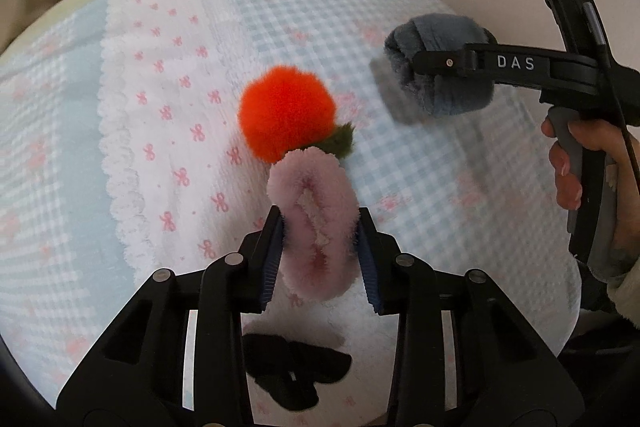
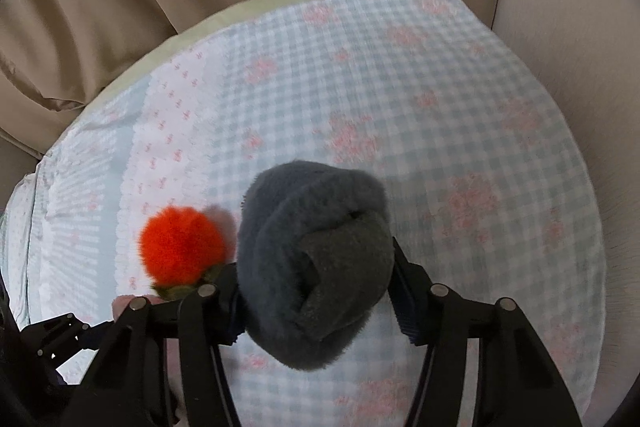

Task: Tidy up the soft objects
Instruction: 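Lift the pink ring and grey sock and carry both over the cardboard box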

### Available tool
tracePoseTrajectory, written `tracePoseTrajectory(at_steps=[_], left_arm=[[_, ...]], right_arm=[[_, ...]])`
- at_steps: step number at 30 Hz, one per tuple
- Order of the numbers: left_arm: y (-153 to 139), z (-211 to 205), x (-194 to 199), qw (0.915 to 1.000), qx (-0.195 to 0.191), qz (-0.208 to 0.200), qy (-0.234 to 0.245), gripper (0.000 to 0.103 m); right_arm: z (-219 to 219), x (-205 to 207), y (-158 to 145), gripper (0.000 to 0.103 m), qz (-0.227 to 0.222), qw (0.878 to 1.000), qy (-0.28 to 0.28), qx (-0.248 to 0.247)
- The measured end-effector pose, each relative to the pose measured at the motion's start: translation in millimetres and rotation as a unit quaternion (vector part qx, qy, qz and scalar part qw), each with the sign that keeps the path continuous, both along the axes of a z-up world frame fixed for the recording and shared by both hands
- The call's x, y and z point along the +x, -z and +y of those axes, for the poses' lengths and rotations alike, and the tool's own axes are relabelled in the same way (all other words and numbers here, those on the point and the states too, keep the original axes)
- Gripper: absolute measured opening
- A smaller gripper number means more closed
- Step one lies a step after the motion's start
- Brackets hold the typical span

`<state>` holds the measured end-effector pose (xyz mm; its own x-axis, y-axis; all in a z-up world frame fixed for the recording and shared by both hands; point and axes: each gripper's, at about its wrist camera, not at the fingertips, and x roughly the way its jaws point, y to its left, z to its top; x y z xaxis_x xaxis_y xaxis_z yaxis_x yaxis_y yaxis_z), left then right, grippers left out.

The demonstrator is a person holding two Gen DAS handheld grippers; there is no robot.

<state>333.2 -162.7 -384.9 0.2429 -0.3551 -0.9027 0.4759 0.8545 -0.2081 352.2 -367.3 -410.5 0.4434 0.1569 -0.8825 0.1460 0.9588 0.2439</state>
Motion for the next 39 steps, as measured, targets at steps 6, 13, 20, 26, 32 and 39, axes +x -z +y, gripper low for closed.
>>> tracePoseTrajectory(at_steps=[6,13,20,26,32,39], left_arm=[[-45.0,7.2,-13.2,0.9996,-0.005,-0.024,-0.014,0.032],[-114.5,20.2,-45.7,0.9975,-0.013,-0.052,-0.046,0.032],[-178.3,44.3,-94.9,0.9934,-0.022,-0.070,-0.088,0.032],[-213.1,77.5,-144.9,0.9899,-0.025,-0.082,-0.113,0.032],[-228.9,117.0,-195.8,0.9874,-0.033,-0.085,-0.130,0.032],[-224.3,153.7,-255.5,0.9885,-0.029,-0.080,-0.124,0.032]], right_arm=[[7.0,-20.1,-48.5,0.054,-0.026,1.000,-0.006,-0.001],[23.3,-58.5,-118.1,0.054,-0.057,0.998,-0.026,-0.008],[49.6,-112.5,-180.4,0.054,-0.075,0.996,-0.053,-0.002],[84.2,-168.4,-207.9,0.054,-0.078,0.994,-0.074,-0.006],[121.7,-230.4,-210.3,0.054,-0.066,0.995,-0.074,0.006],[167.9,-292.2,-195.7,0.054,-0.045,0.997,-0.060,0.008]])
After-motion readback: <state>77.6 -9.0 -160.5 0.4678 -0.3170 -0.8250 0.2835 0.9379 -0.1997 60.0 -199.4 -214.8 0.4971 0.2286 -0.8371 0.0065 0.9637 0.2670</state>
